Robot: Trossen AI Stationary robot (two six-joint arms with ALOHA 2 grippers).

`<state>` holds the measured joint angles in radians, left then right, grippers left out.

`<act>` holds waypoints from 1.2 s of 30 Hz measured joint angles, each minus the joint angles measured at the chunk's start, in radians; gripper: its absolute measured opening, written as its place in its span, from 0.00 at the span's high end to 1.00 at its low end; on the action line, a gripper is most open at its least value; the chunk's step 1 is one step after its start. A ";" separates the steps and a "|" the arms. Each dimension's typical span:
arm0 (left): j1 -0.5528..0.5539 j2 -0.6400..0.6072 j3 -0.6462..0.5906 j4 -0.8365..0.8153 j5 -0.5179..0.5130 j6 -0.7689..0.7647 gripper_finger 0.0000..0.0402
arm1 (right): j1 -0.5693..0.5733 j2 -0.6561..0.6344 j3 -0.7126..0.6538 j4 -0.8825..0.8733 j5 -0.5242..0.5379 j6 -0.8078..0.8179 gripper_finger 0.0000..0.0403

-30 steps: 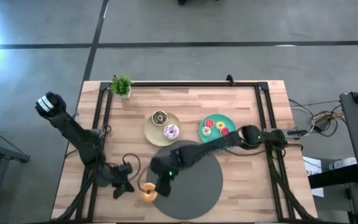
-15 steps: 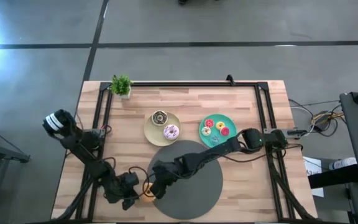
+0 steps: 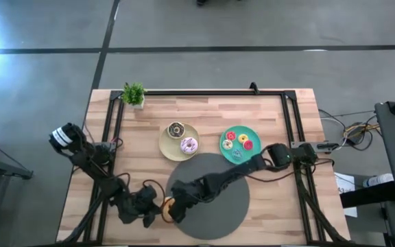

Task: Pick & Place donuts
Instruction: Put the big pink donut on the gray plate

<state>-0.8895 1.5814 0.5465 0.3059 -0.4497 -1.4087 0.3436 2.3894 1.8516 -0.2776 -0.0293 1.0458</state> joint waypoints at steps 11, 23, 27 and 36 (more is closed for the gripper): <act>0.092 -0.025 0.061 0.071 -0.014 0.193 1.00 | 0.017 -0.006 0.196 -0.430 0.154 -0.195 0.51; 0.209 -0.033 0.115 0.076 0.061 0.391 1.00 | 0.067 -0.010 0.314 -0.719 0.321 -0.212 0.51; 0.210 -0.035 0.124 0.053 0.072 0.409 1.00 | 0.100 -0.019 0.325 -0.785 0.450 -0.183 0.51; 0.214 -0.055 0.100 -0.011 0.045 0.401 1.00 | 0.125 -0.069 0.335 -0.820 0.537 -0.113 0.58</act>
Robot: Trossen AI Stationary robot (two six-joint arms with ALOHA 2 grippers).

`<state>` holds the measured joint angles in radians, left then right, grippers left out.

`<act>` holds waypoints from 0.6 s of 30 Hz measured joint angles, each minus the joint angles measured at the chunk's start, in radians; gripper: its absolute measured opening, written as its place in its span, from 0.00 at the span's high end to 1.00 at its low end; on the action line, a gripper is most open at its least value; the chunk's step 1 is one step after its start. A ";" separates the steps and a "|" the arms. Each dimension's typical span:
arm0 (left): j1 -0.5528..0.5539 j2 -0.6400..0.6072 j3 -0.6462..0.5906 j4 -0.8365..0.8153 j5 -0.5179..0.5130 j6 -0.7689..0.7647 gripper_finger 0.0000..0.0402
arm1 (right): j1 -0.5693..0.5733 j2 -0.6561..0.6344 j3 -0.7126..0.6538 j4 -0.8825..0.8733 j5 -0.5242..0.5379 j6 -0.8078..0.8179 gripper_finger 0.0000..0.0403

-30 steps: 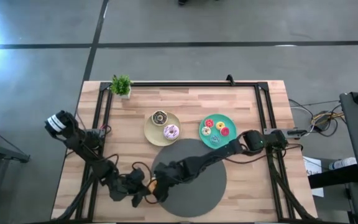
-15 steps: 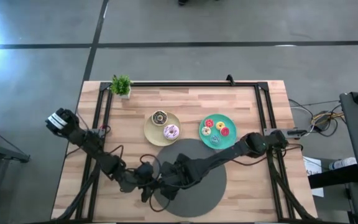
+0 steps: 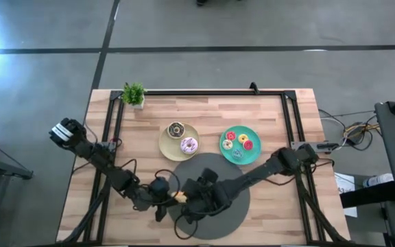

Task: Pick & Place donuts
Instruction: Put the big pink donut on the gray plate

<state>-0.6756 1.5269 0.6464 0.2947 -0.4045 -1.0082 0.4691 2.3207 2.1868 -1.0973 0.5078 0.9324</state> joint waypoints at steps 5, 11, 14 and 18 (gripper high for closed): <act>0.061 0.000 0.000 0.002 -0.022 0.054 1.00 | 0.011 -0.015 0.001 0.015 -0.011 0.038 0.62; 0.109 0.000 0.001 0.003 -0.025 0.126 1.00 | 0.011 -0.014 0.000 0.017 -0.036 0.047 0.65; 0.119 -0.001 0.009 0.001 -0.058 0.155 1.00 | 0.011 -0.014 -0.005 0.017 -0.039 0.035 0.65; 0.131 -0.018 0.025 0.001 -0.069 0.205 1.00 | 0.009 -0.014 -0.015 0.008 -0.038 0.016 0.63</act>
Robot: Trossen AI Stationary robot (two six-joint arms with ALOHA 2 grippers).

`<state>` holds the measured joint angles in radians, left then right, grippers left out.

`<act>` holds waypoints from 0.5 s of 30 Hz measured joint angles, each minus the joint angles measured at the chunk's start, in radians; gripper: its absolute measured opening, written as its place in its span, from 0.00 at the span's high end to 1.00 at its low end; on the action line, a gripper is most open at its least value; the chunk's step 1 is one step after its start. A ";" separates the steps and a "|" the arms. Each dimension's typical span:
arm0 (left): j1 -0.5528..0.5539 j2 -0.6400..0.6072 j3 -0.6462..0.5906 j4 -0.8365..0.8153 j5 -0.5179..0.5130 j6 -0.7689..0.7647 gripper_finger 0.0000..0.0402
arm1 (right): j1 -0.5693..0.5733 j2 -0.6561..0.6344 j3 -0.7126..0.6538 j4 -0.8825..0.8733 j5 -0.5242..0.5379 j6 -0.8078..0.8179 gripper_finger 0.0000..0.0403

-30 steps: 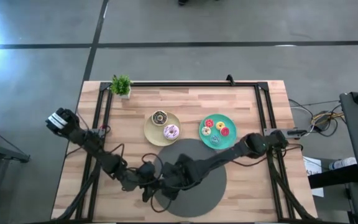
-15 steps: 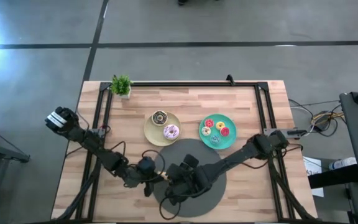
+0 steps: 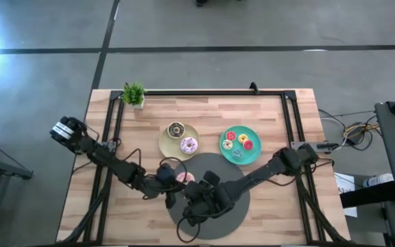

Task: Pick & Place donuts
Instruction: Put the big pink donut on the gray plate

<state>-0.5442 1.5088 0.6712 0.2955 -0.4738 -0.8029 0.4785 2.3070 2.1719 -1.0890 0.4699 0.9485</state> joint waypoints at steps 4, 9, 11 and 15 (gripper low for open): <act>-0.014 -0.068 0.017 -0.039 -0.064 0.061 1.00 | -0.001 0.000 -0.014 -0.010 0.000 -0.030 0.60; -0.116 -0.233 0.012 -0.327 -0.187 -0.018 1.00 | -0.012 0.000 -0.046 0.000 -0.036 -0.035 0.55; -0.191 -0.306 0.011 -0.450 -0.267 -0.083 1.00 | -0.034 0.000 -0.080 0.048 -0.100 -0.058 0.54; -0.298 -0.432 0.011 -0.557 -0.310 -0.179 1.00 | -0.105 0.001 -0.140 0.168 -0.182 -0.080 0.54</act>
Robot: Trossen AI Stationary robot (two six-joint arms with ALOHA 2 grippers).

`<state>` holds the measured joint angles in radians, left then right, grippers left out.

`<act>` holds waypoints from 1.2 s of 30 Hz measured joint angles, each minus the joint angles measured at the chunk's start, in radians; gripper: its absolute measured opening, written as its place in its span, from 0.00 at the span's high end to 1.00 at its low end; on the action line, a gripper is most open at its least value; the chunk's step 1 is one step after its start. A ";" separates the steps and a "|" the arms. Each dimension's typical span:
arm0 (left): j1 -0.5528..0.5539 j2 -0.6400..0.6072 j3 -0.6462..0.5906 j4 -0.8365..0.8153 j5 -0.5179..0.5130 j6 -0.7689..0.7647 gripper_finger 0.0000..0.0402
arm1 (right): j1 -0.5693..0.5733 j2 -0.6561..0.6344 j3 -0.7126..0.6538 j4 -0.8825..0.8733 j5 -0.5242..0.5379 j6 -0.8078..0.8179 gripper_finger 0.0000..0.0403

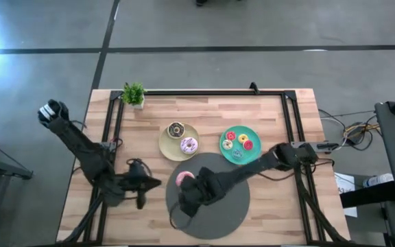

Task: Pick & Place donuts
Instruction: Put the big pink donut on the gray plate

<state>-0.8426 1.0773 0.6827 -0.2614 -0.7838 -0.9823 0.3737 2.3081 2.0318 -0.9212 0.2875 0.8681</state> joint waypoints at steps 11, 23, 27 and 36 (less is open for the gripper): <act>-0.049 -0.190 0.000 -0.027 -0.002 0.066 1.00 | -0.164 0.003 -0.036 0.016 -0.120 0.019 0.54; -0.048 -0.241 -0.002 -0.141 -0.027 0.064 1.00 | -0.176 0.004 -0.104 0.115 -0.138 -0.016 0.42; -0.048 -0.245 -0.003 -0.141 -0.027 0.058 1.00 | -0.180 0.004 -0.165 0.176 -0.139 -0.038 0.41; -0.048 -0.244 -0.005 -0.142 -0.026 0.056 1.00 | -0.179 0.002 -0.220 0.204 -0.132 -0.196 0.46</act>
<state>-0.8906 0.8330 0.6779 -0.4029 -0.8101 -0.9264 0.1952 2.3104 1.8120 -0.7173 0.1555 0.6726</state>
